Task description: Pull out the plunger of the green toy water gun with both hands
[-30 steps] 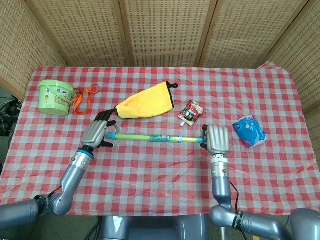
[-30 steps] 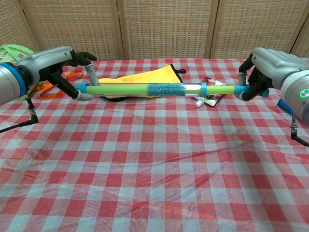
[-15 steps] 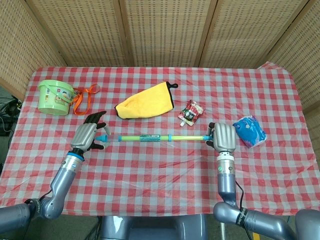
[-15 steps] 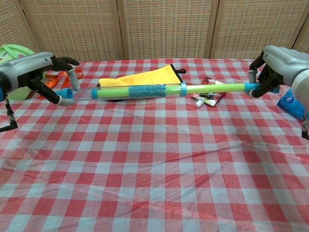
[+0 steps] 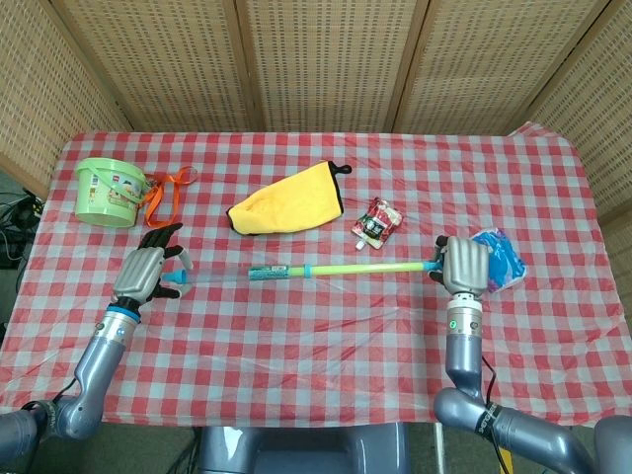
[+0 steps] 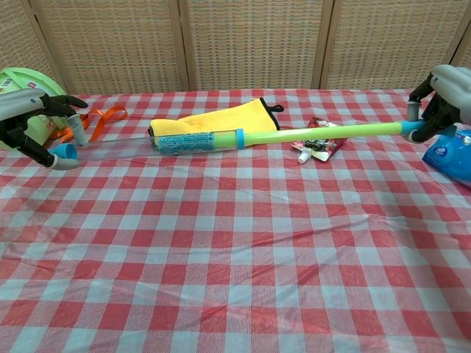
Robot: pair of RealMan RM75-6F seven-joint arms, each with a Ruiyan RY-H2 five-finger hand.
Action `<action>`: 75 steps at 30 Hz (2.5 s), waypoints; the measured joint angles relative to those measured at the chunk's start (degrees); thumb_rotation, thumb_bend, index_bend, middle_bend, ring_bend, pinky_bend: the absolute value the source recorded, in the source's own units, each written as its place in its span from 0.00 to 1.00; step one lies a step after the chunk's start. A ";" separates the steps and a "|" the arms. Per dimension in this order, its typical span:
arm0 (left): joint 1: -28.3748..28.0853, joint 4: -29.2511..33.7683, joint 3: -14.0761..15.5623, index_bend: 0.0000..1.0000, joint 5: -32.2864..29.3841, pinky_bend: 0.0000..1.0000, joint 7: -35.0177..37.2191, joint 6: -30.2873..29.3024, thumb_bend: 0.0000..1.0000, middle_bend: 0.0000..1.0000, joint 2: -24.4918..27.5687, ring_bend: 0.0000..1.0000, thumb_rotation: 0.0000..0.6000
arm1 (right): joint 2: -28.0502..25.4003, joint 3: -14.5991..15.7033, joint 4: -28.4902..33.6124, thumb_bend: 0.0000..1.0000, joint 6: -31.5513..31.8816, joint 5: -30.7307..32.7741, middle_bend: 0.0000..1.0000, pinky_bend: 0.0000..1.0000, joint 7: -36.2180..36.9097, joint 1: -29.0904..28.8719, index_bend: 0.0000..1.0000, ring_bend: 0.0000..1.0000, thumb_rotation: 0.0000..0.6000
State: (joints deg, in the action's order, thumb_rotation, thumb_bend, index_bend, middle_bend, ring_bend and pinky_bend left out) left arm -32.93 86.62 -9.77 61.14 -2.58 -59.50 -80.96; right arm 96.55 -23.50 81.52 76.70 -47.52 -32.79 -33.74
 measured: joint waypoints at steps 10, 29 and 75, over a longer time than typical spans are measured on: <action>1.17 -3.50 0.52 0.63 1.29 0.00 2.24 1.10 0.30 0.00 -0.07 0.00 1.00 | -2.18 -0.81 -2.16 0.51 -1.79 1.79 1.00 0.98 2.40 0.89 0.77 1.00 1.00; 1.48 -4.17 -0.28 0.51 0.69 0.00 1.34 1.87 0.29 0.00 -0.53 0.00 1.00 | -3.33 0.16 -3.47 0.47 -2.53 1.36 1.00 0.93 4.09 1.34 0.71 1.00 1.00; 11.44 4.73 2.55 0.00 12.17 0.00 5.15 -12.84 0.19 0.00 6.56 0.00 1.00 | -13.65 8.37 4.27 0.02 -2.69 -4.48 0.00 0.00 -3.53 4.49 0.00 0.00 1.00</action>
State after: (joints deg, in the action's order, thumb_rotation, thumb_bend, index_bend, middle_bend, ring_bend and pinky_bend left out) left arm -21.49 91.35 -7.23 73.31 2.57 -72.34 -74.39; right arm 82.90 -15.12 85.79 74.01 -52.01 -36.32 -29.25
